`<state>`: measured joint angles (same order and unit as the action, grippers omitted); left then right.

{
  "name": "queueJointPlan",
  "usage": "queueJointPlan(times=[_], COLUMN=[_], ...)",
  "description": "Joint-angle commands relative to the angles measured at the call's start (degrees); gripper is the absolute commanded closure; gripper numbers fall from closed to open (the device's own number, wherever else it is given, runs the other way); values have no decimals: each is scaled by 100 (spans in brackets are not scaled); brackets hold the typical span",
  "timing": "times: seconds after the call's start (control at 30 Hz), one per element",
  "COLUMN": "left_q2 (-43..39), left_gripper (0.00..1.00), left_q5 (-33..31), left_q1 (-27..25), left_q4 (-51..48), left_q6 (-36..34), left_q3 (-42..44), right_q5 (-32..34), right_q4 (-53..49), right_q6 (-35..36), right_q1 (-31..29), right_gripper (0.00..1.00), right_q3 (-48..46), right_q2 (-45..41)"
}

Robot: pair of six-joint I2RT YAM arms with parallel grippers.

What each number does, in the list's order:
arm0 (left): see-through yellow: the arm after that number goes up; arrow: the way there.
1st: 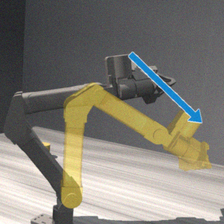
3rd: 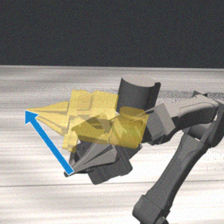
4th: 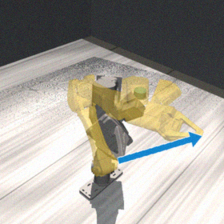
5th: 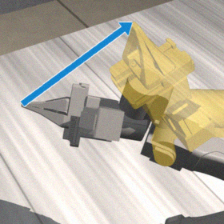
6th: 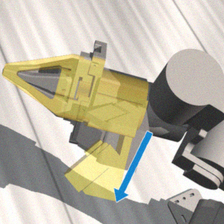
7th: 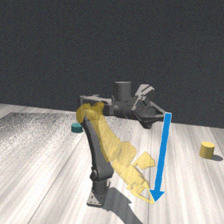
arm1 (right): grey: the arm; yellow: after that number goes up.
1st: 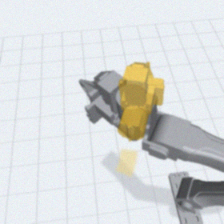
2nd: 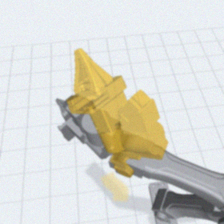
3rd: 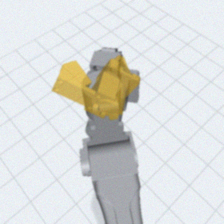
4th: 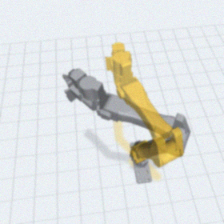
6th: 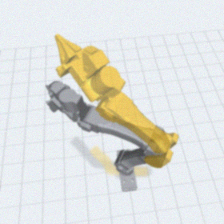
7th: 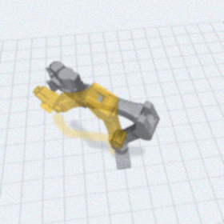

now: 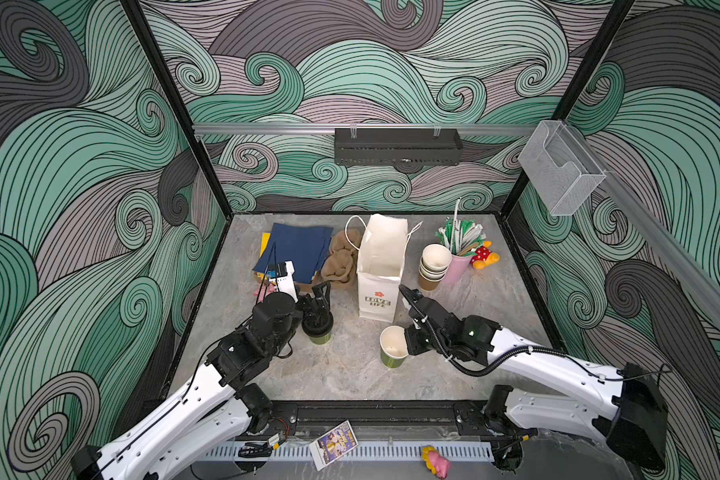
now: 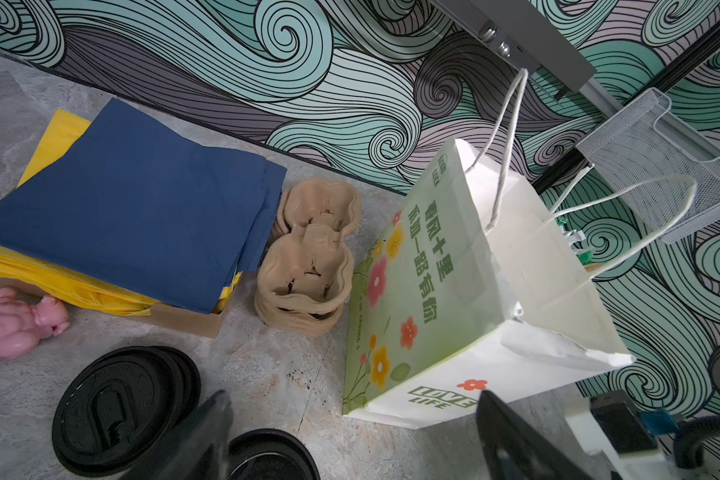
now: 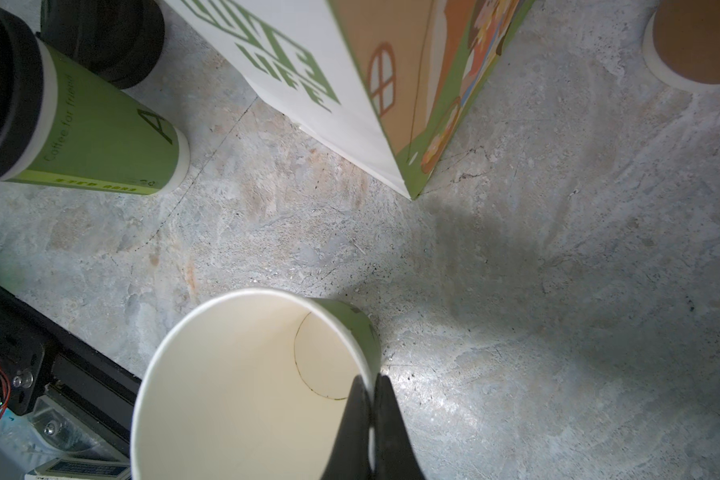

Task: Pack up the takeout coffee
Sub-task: 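Carry the paper cup nearer the robot and set it upright with the right gripper, then open and withdraw the right gripper while the left gripper moves to a black lid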

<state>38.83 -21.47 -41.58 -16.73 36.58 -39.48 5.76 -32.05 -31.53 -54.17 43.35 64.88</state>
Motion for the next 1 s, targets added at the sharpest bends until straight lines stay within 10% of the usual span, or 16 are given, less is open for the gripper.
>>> queueJointPlan(times=[0.0, 0.7, 0.97], left_q2=[-86, -134, -43], left_gripper=[7, 7, 7], left_q5=[-103, -154, -162], left_q1=[54, 55, 54], left_q4=[-45, -80, -48], left_q6=[7, -4, -17], left_q3=[0, -15, -55], right_q5=[158, 188, 1940], right_q4=[74, -360, -710], right_q6=[33, 9, -633], right_q1=[-41, -41, 13], right_gripper=[100, 55, 43], right_q3=[-81, 342, 85], right_q2=[45, -536, -2189])
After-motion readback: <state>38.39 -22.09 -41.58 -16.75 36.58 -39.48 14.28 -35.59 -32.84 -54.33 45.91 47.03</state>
